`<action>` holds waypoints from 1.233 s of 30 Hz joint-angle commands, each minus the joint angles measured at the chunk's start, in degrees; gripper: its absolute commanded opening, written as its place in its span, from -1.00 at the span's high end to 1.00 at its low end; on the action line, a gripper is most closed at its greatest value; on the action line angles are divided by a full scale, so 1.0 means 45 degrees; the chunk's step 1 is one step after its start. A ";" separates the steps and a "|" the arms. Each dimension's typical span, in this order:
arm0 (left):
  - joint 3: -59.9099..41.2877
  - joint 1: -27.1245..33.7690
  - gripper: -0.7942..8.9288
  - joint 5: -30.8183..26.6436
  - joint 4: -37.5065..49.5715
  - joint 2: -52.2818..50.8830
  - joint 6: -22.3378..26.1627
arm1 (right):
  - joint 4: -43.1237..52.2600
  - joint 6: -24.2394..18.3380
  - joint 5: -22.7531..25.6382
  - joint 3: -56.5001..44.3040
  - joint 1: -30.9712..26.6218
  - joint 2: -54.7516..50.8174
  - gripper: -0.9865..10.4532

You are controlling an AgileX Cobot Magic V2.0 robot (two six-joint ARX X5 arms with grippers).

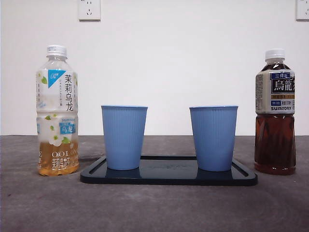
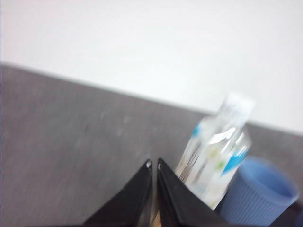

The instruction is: Pour the drink into the cup

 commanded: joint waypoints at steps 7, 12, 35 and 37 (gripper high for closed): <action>0.4265 -0.0136 0.80 0.0797 -0.1593 0.1273 -0.0515 | -0.1933 0.0627 -0.1336 0.3750 0.0019 0.1268 0.81; 0.6955 -0.0151 0.80 0.2618 -0.3453 0.2676 -0.0486 | -0.3342 0.0539 -0.2900 0.5906 0.0019 0.2526 0.81; 1.1453 -0.2492 0.80 0.6679 -0.8791 0.7164 0.1617 | -0.8626 -0.2939 -0.4551 1.0574 0.2880 0.6033 0.81; 1.1453 -0.2492 0.80 0.6679 -0.8908 0.7271 0.1617 | -0.8772 -0.3007 -0.4386 1.0574 0.2880 0.6033 0.81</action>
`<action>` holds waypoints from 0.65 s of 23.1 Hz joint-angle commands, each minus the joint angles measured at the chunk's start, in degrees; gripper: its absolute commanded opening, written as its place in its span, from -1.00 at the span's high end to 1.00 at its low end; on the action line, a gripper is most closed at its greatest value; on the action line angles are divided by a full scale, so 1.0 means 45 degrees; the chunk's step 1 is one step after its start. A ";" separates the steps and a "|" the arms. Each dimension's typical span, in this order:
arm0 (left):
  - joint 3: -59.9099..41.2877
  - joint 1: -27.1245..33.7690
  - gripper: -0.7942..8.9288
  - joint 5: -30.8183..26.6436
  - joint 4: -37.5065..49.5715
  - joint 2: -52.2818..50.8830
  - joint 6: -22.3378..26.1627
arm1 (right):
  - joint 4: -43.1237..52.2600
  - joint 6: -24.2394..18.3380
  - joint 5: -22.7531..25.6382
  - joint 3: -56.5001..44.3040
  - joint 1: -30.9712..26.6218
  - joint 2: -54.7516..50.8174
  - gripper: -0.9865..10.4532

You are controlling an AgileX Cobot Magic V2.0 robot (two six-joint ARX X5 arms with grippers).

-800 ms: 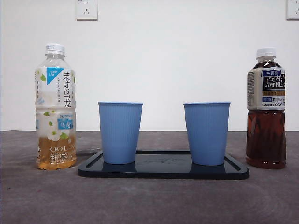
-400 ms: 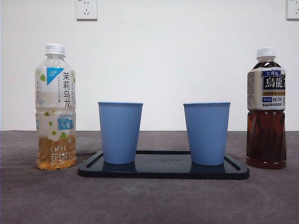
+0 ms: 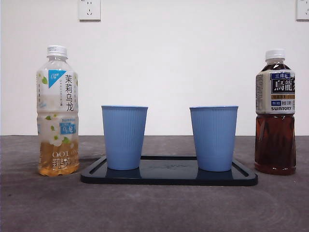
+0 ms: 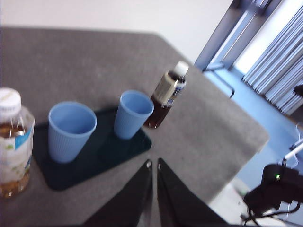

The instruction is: Pour the drink into the cup

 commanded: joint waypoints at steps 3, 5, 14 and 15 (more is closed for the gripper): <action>0.0214 -0.0049 0.78 0.0049 0.0209 0.0194 0.0427 | -0.0034 -0.0364 0.0325 0.0180 0.0044 0.0087 0.80; 0.0214 -0.0049 0.78 0.0049 0.0321 0.0204 0.0427 | -0.0034 -0.0374 0.0325 0.0180 0.0044 0.0087 0.80; 0.0214 -0.0049 -0.15 0.0044 0.0593 0.0204 0.0427 | -0.0024 -0.0359 0.0325 0.0180 0.0044 0.0087 0.06; 0.0214 -0.0049 -0.23 0.0044 0.0607 0.0204 0.0432 | -0.0024 -0.0359 0.0325 0.0180 0.0044 0.0087 0.01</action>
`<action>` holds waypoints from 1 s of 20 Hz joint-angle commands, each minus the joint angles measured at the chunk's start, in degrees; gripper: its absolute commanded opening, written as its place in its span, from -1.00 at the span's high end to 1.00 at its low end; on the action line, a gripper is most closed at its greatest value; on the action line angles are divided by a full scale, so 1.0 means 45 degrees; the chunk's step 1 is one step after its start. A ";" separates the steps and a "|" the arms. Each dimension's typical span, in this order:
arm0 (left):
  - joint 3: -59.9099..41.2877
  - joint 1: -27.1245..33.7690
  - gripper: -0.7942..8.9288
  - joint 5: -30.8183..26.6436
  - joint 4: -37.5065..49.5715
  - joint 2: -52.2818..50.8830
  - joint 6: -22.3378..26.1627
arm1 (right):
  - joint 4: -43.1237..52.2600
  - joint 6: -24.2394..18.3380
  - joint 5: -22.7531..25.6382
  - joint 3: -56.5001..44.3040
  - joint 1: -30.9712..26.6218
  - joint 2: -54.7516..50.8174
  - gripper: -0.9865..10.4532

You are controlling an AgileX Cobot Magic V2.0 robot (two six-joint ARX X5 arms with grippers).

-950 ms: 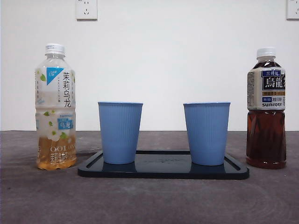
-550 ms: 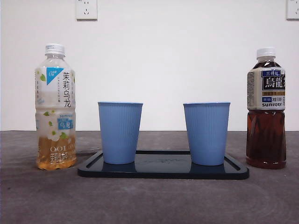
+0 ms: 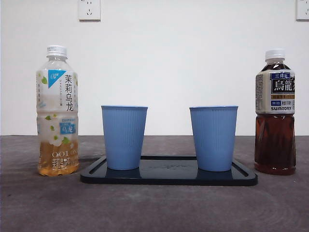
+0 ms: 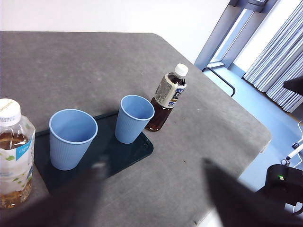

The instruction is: Pour the drink into the cup

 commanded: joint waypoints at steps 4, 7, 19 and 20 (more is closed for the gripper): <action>0.0214 -0.0039 -0.26 0.0019 0.0272 0.0073 0.0189 | 0.0092 -0.0078 0.0034 0.0180 0.0044 0.0087 -0.06; 0.0214 -0.0039 -0.26 0.0019 0.0282 0.0073 0.0189 | 0.0131 -0.0083 0.0034 0.0180 0.0044 0.0087 -0.06; 0.0214 -0.0039 -0.25 -0.0690 0.0253 0.0073 0.0500 | 0.0583 0.0165 0.2064 0.0024 0.0044 0.0262 -0.06; 0.0214 -0.0039 -0.25 -0.0831 0.0238 0.0073 0.0534 | 0.0559 0.0165 0.2574 -0.0087 0.0044 0.0267 -0.06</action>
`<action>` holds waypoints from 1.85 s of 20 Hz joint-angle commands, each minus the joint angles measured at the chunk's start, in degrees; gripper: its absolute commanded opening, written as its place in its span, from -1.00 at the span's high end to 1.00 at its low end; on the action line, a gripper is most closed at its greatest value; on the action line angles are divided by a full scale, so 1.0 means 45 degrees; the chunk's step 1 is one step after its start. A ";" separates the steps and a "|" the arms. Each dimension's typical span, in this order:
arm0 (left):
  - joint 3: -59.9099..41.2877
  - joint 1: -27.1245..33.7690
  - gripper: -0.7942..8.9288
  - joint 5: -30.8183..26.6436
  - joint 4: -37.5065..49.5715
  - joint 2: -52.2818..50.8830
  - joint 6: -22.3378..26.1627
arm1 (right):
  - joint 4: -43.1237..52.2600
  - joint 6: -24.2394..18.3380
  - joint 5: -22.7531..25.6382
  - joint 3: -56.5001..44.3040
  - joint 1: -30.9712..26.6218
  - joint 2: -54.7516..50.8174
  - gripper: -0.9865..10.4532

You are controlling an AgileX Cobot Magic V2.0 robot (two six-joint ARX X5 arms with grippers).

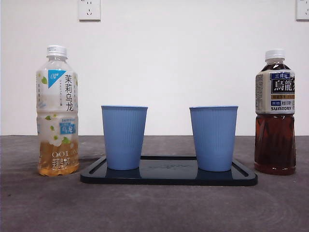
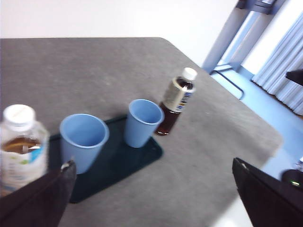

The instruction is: Pour the drink into the cup

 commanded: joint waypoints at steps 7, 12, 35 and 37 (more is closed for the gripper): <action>0.0209 -0.0039 -0.25 -0.0986 -0.0194 0.0136 0.0869 | 0.1360 0.0345 0.2429 -0.2448 0.0044 0.0151 -0.06; 0.0209 -0.0039 -0.25 -0.1078 -0.0267 0.0272 0.0874 | 0.4012 0.0811 0.3463 -0.4954 0.0044 0.0151 -0.06; 0.0209 -0.0039 -0.25 -0.1078 -0.0272 0.0345 0.0869 | 1.6232 0.1146 0.5450 -0.8684 0.0039 0.7057 -0.06; 0.0209 -0.0039 -0.25 -0.1078 -0.0272 0.0345 0.0869 | 1.6742 0.1103 0.5688 -0.8684 0.0039 0.7621 -0.06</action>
